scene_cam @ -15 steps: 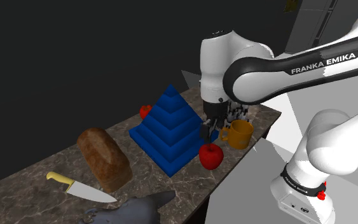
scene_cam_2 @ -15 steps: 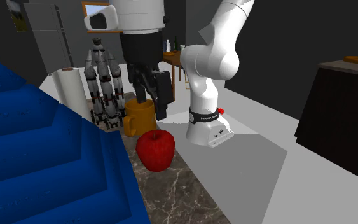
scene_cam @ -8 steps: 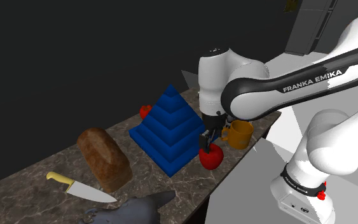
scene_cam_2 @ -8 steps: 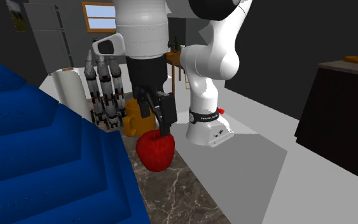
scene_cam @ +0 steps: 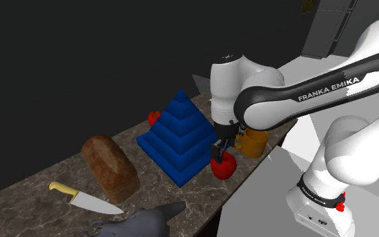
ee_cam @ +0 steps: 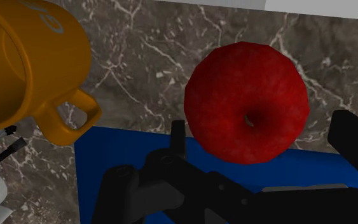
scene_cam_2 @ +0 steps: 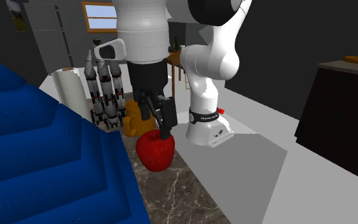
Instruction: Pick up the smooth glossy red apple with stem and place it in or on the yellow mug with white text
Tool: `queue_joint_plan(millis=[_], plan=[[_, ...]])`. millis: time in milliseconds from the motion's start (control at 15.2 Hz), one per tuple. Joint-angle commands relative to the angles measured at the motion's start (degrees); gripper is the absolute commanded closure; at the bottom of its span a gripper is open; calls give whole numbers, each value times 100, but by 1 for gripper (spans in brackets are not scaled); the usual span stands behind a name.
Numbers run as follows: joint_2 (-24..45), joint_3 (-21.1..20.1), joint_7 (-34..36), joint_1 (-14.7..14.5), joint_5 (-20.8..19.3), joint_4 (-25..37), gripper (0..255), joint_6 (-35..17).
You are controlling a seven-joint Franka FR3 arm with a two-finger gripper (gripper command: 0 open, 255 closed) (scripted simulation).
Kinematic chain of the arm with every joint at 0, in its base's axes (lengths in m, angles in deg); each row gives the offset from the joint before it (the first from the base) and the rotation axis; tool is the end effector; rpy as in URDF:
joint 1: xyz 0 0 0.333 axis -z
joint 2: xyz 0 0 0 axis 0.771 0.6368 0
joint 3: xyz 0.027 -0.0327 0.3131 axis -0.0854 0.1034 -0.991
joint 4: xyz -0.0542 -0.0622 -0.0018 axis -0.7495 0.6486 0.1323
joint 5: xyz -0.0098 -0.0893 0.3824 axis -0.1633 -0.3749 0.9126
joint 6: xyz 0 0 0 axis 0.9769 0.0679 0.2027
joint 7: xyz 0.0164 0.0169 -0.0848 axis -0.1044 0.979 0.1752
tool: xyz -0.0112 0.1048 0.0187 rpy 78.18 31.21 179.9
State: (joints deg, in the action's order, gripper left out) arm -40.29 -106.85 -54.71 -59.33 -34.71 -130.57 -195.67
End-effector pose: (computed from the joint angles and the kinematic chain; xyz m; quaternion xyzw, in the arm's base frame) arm 0.2924 0.2128 0.3926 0.9961 0.0751 -0.0335 0.0308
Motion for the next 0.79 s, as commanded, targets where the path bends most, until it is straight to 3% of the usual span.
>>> queue_joint_plan(millis=[0,726], plan=[[0,0,0,0,0,0,255,0],[-83,44,-8,-2,-17,101,255,183]])
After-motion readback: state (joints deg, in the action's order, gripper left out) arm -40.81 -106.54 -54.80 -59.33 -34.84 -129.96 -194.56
